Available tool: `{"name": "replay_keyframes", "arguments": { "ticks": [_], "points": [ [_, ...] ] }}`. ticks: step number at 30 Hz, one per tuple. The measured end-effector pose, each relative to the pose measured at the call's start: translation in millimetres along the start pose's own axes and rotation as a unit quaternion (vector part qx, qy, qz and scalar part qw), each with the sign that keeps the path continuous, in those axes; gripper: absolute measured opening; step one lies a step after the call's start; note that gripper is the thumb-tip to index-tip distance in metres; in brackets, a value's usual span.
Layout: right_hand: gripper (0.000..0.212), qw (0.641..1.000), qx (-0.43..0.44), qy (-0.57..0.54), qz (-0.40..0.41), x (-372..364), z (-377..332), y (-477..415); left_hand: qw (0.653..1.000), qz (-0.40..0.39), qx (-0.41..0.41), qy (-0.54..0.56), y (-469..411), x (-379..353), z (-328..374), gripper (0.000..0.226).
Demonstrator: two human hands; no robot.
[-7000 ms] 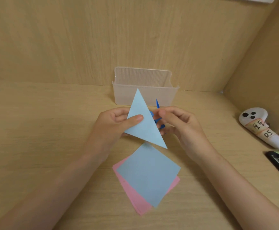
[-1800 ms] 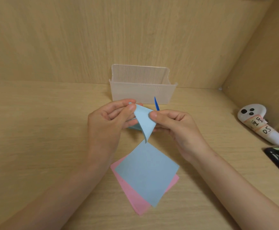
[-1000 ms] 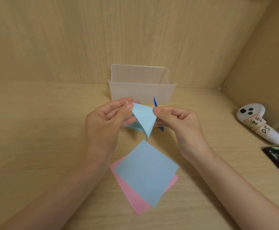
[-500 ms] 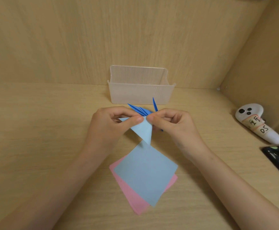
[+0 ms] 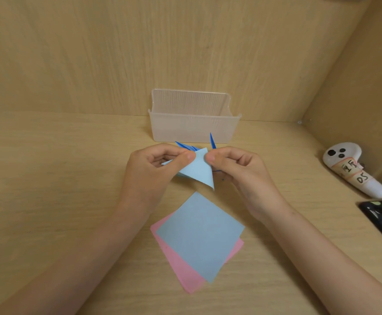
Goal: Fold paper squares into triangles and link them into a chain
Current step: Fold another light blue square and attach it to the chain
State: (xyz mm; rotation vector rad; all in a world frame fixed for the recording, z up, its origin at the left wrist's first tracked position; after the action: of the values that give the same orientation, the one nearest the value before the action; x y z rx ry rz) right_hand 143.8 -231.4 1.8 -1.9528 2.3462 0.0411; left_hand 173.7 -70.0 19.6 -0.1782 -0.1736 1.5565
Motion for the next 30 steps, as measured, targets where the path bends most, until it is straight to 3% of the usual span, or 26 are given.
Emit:
{"name": "replay_keyframes", "arguments": {
  "ticks": [3, 10, 18, 30],
  "points": [
    [0.002, 1.000, 0.025, 0.003, 0.011, 1.9, -6.7, 0.9, 1.000, -0.004, 0.008, -0.002, -0.1, -0.9, -2.1, 0.008],
    [0.004, 0.998, 0.054, 0.034, -0.013, -7.6, -8.9, 3.8, 0.997, -0.073, -0.020, -0.030, 1.8, -14.6, 2.6, 0.012],
    [0.005, 0.996, 0.070, 0.052, -0.025, -10.6, -9.4, 3.3, 0.997, -0.079, -0.001, -0.024, 2.6, -15.1, 0.7, 0.012],
    [0.006, 0.994, 0.045, 0.098, -0.035, -12.5, -3.2, 2.5, 0.999, 0.031, -0.022, -0.020, -0.4, 7.8, 4.2, 0.013]
  ]
}}
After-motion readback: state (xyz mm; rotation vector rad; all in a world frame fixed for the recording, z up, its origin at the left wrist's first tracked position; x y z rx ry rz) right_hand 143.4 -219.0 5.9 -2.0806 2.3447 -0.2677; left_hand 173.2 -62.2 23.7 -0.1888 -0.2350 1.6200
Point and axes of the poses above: each hand's wrist, its own y-axis away from the middle knuckle, its own x-axis out of the back of the hand, z = x × y, the point moved 10 cm from there along -y, towards the middle knuckle, and after that the axes turned 4 degrees about z, right-handed, at the moved point
